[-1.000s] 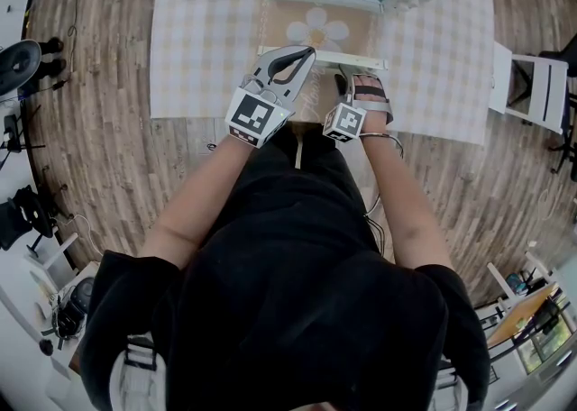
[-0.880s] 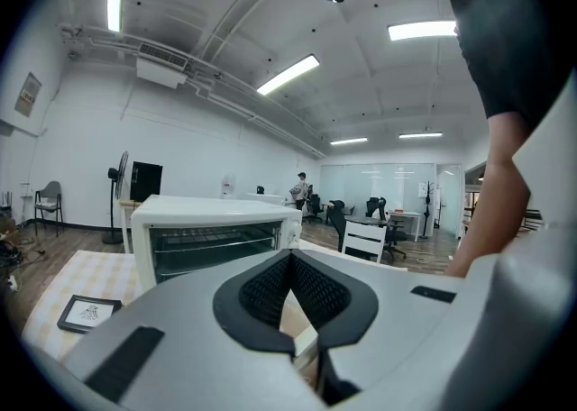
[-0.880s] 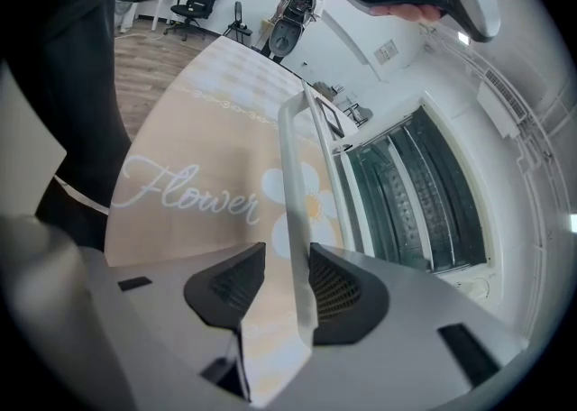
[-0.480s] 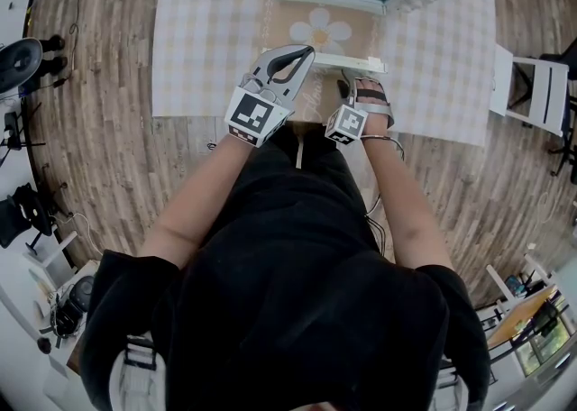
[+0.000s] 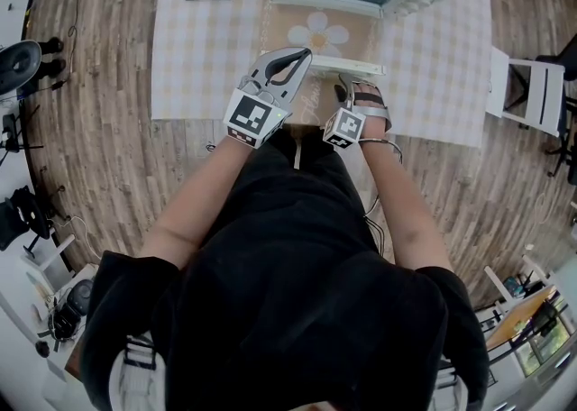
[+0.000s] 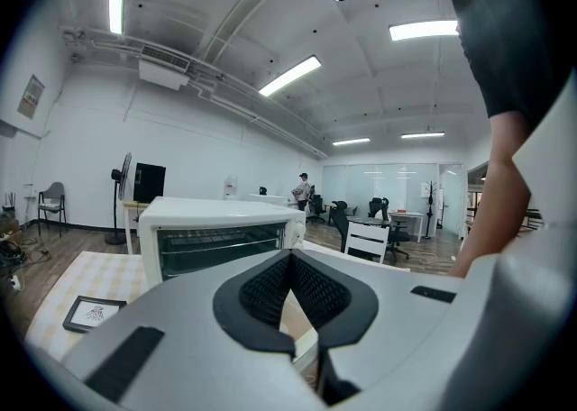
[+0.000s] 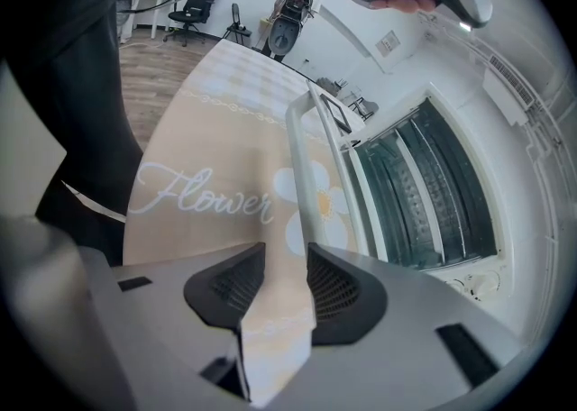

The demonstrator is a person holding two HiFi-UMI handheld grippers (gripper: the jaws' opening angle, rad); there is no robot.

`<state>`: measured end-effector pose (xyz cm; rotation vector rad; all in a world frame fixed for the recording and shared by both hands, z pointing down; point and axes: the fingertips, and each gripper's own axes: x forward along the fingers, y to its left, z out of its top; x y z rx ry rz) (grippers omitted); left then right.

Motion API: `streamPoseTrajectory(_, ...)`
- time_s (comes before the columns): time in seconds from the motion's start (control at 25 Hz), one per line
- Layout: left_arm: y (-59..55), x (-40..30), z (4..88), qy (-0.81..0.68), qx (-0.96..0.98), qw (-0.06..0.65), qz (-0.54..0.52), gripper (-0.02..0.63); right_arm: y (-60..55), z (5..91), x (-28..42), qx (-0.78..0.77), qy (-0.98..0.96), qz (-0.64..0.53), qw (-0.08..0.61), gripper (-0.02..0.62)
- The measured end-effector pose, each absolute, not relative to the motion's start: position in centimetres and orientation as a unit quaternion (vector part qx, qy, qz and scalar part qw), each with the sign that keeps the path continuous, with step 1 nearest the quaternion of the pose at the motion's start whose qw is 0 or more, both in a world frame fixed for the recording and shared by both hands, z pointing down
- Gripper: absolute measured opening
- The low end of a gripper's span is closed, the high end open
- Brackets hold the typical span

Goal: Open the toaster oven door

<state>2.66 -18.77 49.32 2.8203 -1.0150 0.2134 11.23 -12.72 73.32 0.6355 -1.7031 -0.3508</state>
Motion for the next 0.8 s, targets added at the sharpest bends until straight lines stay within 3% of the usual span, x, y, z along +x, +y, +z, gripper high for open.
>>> streamPoseTrajectory(0.8, -19.8, 2.7, 48.0, -0.34, 0.936, 0.06, 0.064, 0.014, -13.7, 69.5, 11.3, 0.29, -0.75, -0.154, 0.575, 0.158)
